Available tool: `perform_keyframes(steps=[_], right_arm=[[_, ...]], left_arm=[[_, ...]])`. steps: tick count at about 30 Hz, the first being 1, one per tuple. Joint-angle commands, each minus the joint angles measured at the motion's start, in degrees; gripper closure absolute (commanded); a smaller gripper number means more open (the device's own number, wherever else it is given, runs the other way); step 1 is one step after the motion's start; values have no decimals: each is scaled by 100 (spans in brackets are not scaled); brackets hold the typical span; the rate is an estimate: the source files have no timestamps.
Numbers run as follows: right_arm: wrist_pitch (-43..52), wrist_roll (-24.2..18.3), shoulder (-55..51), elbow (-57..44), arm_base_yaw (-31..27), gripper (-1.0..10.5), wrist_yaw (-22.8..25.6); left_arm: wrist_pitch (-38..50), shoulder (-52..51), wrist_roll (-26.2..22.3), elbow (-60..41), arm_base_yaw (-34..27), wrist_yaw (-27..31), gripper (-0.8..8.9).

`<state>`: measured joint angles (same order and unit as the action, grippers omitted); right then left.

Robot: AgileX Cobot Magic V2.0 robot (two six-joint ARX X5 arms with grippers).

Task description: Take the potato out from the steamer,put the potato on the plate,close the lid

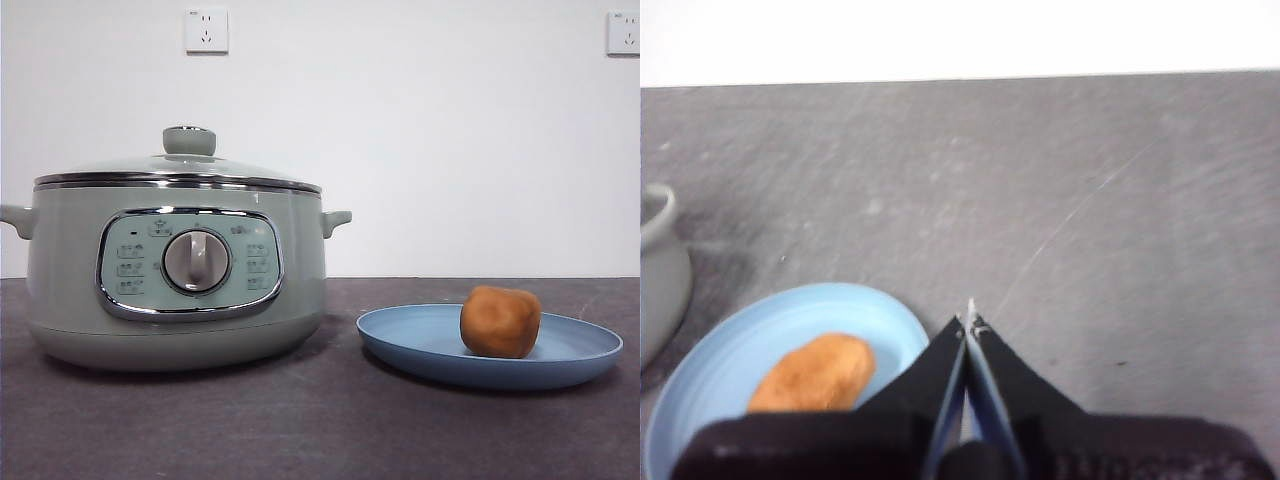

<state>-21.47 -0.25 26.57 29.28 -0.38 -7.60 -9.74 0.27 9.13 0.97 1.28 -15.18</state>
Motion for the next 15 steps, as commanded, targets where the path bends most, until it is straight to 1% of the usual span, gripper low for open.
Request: perform_keyframes(steps=[1,4,6,10,15], right_arm=[[1119,299,-490,-1102,-7,948,-131],[2020,339,-839,-1825,-7,948,-129],[2441,352,-1032,-2181,-4,948,-133],[2568,470,-1399,-2579,-4,948,-105],[2553,599,-1650,-2839,-4,948,-105]], left_arm=[[15,-9,33,-74,-15,7,814],[13,-9,33,-74,-15,7,814],[15,-9,33,-74,-15,7,814],[15,-9,33,-74,-15,7,814],[15,-9,33,-74,-15,7,814]])
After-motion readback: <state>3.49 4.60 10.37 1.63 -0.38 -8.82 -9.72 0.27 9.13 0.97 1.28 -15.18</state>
